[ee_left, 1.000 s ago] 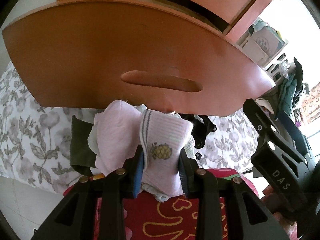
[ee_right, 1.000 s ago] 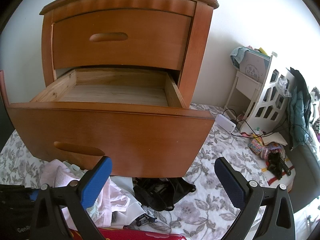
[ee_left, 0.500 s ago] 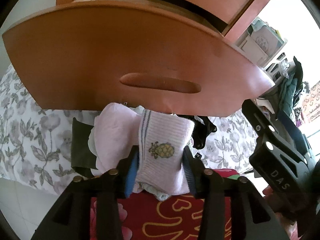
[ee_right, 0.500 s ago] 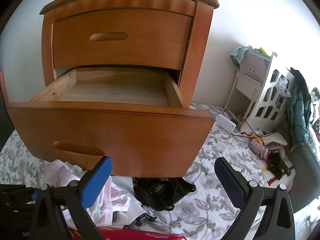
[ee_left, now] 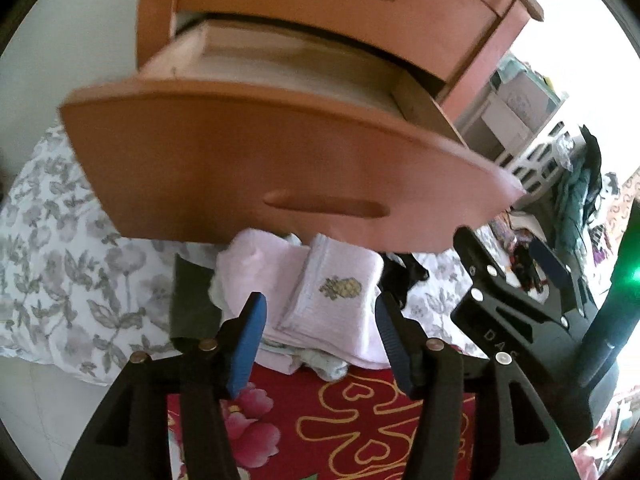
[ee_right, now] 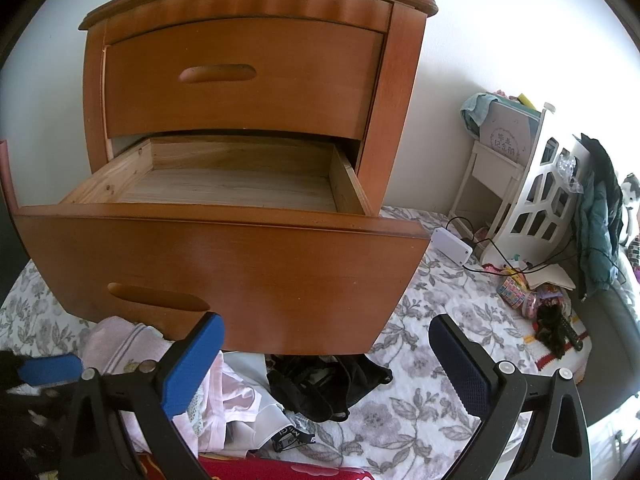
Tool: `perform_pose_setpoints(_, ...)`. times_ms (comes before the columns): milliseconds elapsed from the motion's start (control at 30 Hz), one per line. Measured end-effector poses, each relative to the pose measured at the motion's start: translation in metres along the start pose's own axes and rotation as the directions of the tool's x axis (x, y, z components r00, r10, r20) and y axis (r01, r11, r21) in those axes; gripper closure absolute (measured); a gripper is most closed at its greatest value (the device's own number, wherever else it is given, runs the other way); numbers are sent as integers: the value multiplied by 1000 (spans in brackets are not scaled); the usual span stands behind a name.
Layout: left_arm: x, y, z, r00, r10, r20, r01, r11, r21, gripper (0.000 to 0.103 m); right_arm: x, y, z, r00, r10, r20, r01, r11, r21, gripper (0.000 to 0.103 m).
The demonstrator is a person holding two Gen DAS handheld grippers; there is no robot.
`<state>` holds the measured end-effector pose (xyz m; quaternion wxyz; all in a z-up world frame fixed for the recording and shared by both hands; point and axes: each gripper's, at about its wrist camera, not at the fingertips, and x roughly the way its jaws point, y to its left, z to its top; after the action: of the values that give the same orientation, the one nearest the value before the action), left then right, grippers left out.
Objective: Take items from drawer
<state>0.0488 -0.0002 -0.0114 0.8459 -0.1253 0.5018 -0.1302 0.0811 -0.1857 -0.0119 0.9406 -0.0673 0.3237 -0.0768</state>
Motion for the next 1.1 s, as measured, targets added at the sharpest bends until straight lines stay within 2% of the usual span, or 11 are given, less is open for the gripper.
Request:
perform_pose_setpoints(133,-8,13,4,998,41,42,-39,998,-47,40,0,0,0,1000,0,-2,0,1000,-1,0)
perform_pose_setpoints(233,-8,27,5,994,96,58,-90,991,-98,39,0,0,0,1000,0,0,0,1000,-1,0)
perform_pose_setpoints(367,-10,43,3,983,172,70,-159,975,-154,26,0,0,0,1000,-1,-1,1,1000,-1,0)
perform_pose_setpoints(567,-11,57,0,967,237,90,-217,957,-190,25,0,1,0,1000,-3,-1,3,1000,-3,0)
perform_pose_setpoints(633,-12,59,-1,961,261,96,-239,951,-196,20,0,1,0,1000,-3,-1,3,1000,-3,0)
perform_pose_setpoints(667,-13,60,-1,956,274,100,-251,947,-199,12,0,1,0,1000,-3,-2,3,1000,-3,0)
perform_pose_setpoints(700,-14,62,-1,953,283,105,-258,945,-202,9,0,1,1,1000,-3,-2,3,1000,-3,0)
perform_pose_setpoints(867,-21,66,-2,932,330,147,-297,932,-209,8,0,2,1,1000,-8,-1,8,1000,-7,0)
perform_pose_setpoints(933,-24,67,-2,923,351,159,-317,926,-203,4,-1,2,1,1000,-11,-3,11,1000,-9,0)
perform_pose_setpoints(1100,-29,69,-3,913,372,169,-334,917,-217,3,-1,2,1,1000,-15,-6,15,1000,-14,0)
